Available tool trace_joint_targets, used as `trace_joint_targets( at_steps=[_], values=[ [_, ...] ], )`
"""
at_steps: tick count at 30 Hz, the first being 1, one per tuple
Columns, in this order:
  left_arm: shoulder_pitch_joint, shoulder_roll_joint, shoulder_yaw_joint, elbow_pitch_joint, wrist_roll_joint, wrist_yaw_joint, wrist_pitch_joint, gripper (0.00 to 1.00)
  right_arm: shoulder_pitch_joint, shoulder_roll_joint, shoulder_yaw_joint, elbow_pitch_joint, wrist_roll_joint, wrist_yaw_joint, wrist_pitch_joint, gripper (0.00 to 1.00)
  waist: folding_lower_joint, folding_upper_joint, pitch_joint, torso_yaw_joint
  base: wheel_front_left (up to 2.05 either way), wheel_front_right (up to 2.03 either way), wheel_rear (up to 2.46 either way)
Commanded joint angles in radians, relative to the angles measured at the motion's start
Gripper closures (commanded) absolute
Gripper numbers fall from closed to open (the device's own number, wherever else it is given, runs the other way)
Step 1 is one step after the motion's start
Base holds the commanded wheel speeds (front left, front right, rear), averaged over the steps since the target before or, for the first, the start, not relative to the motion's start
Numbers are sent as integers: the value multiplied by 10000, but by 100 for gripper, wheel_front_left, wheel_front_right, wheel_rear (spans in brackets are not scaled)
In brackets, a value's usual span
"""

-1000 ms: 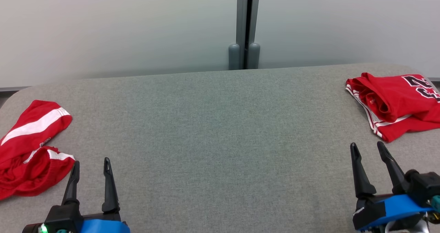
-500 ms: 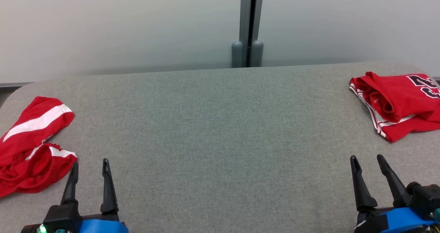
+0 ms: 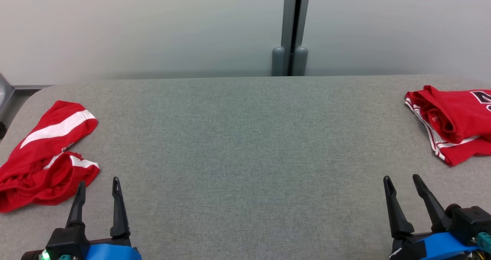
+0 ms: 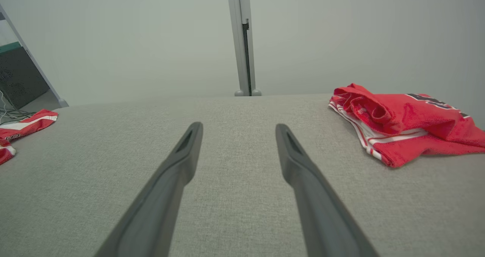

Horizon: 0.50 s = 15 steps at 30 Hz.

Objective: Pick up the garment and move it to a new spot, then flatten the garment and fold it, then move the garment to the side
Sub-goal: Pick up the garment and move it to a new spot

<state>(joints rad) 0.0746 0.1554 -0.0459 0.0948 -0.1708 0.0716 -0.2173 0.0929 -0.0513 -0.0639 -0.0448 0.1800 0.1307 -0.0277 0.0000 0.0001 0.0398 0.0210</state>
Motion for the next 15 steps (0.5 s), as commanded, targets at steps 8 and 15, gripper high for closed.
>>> trace_joint_targets(
  at_steps=[8,15],
  values=[
    [-239,101,29,-23,-120,111,31,0,-190,11,202,25,-60,1,-112,0,0,-1,243,946,0,0,0],
    [-165,155,162,-7,-225,231,20,0,-264,11,291,67,-151,1,-73,0,0,-1,299,1995,0,0,0]
  ],
)
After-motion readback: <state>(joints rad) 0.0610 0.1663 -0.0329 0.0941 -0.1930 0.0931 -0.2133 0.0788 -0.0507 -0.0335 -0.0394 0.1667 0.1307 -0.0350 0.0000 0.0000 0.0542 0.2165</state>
